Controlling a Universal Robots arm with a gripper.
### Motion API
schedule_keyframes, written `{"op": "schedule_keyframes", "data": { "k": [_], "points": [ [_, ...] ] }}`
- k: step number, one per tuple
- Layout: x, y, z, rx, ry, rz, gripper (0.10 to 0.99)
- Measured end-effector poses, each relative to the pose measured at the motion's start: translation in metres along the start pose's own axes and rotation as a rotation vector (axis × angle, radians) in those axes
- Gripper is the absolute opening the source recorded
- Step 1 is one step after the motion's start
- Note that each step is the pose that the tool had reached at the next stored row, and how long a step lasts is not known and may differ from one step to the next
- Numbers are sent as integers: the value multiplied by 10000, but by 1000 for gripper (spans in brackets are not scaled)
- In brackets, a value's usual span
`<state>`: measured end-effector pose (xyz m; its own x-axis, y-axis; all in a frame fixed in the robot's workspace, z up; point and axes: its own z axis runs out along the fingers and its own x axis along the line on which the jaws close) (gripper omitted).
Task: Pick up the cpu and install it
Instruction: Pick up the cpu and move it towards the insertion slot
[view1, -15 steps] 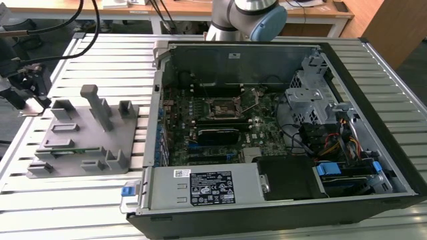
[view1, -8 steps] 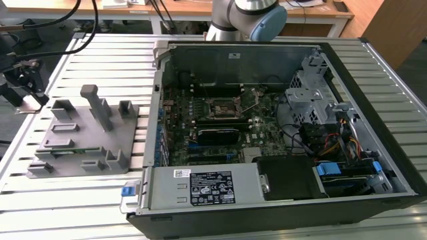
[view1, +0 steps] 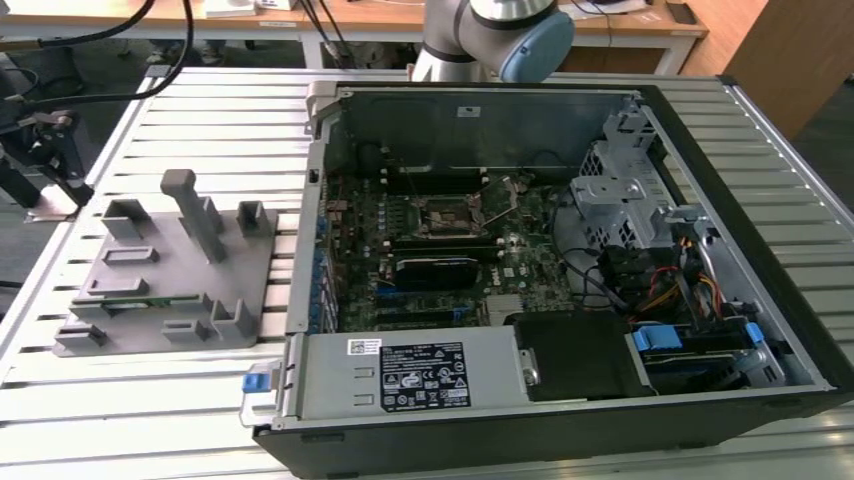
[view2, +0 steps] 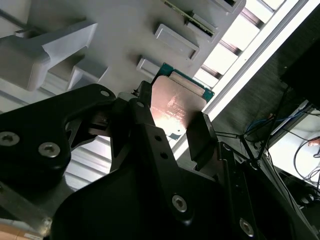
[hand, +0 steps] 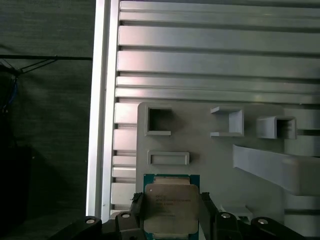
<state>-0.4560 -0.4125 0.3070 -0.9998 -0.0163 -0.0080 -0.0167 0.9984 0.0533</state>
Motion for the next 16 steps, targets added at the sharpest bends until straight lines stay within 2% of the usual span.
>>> {"op": "schedule_keyframes", "data": {
  "k": [16],
  "points": [
    [6, 14, -149, 0, -10, -1, 525]
  ]
}}
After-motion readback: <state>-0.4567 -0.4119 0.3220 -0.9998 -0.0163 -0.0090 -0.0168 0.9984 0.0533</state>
